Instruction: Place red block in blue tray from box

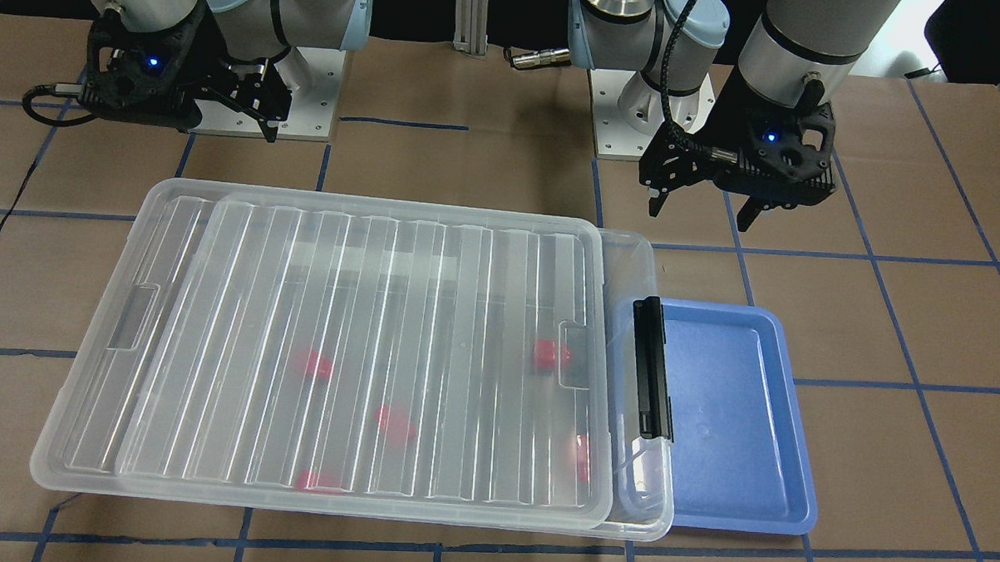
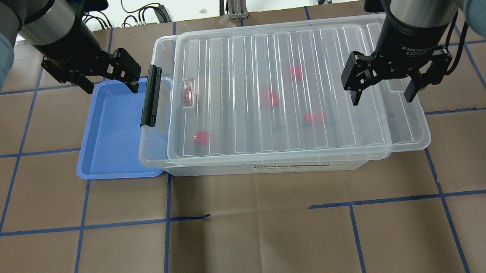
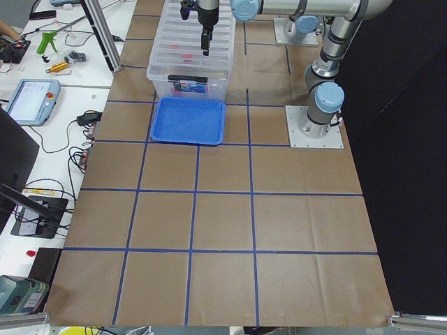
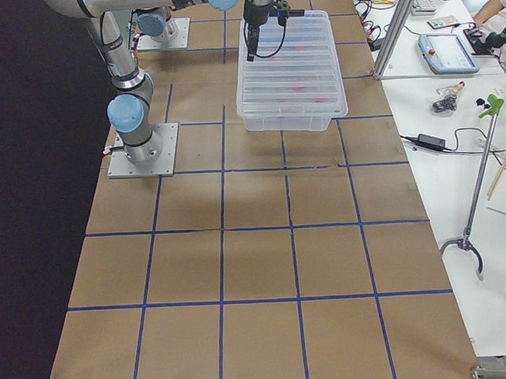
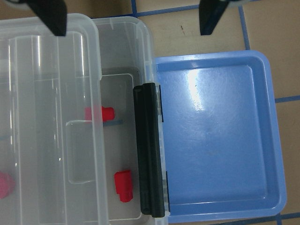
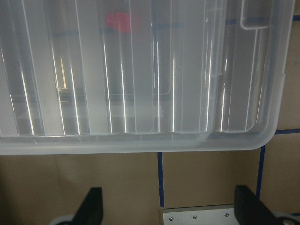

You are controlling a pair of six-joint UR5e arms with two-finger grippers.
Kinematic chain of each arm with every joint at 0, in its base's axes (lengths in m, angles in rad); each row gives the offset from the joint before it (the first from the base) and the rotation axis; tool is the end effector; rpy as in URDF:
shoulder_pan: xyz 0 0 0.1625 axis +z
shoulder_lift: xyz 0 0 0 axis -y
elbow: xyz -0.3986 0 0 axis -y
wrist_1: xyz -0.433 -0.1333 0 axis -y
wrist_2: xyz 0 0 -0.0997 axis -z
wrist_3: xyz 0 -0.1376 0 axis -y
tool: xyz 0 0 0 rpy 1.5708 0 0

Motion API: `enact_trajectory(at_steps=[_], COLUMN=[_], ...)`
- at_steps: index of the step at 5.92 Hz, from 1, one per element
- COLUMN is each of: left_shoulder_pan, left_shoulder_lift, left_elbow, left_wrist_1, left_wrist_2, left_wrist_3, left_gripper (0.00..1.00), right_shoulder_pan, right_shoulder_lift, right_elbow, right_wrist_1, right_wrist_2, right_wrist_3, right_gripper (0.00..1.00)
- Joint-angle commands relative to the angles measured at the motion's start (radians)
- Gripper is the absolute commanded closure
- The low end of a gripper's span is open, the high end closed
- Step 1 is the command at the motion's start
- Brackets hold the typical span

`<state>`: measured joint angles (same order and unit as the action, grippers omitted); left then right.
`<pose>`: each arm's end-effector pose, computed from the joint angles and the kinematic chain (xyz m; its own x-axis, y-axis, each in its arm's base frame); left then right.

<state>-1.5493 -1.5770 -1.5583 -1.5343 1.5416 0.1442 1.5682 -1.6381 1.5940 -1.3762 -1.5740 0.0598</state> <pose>-0.1257 -0.5438 0.4307 -0.9921 0.1235 0.0227 0.1224 0.9914 -0.0465 0.1316 -0.4841 0.4283 -0.9981 0.0612 0.0121 0.0623 0.9868 0.1495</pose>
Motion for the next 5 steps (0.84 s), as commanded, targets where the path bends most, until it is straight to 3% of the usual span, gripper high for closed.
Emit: enact_trajectory(at_steps=[1,4,5], left_shoulder_pan=[0.0,0.0,0.0], left_shoulder_lift=[0.0,0.0,0.0], left_elbow=[0.0,0.0,0.0], left_wrist_1=[0.0,0.0,0.0], left_wrist_2=[0.0,-0.001,-0.002], left_wrist_3=[0.0,0.0,0.0], left_gripper=[0.02,0.02,0.02], right_shoulder_pan=[-0.004,-0.031,-0.096], right_shoulder_lift=[-0.017,-0.006,0.004], right_elbow=[0.029,0.026,0.027], right_wrist_1=[-0.021,-0.09,-0.136], right_wrist_2=[0.002,-0.009,-0.011], right_wrist_3=[-0.001,-0.017,-0.07], right_gripper=[0.0,0.0,0.0])
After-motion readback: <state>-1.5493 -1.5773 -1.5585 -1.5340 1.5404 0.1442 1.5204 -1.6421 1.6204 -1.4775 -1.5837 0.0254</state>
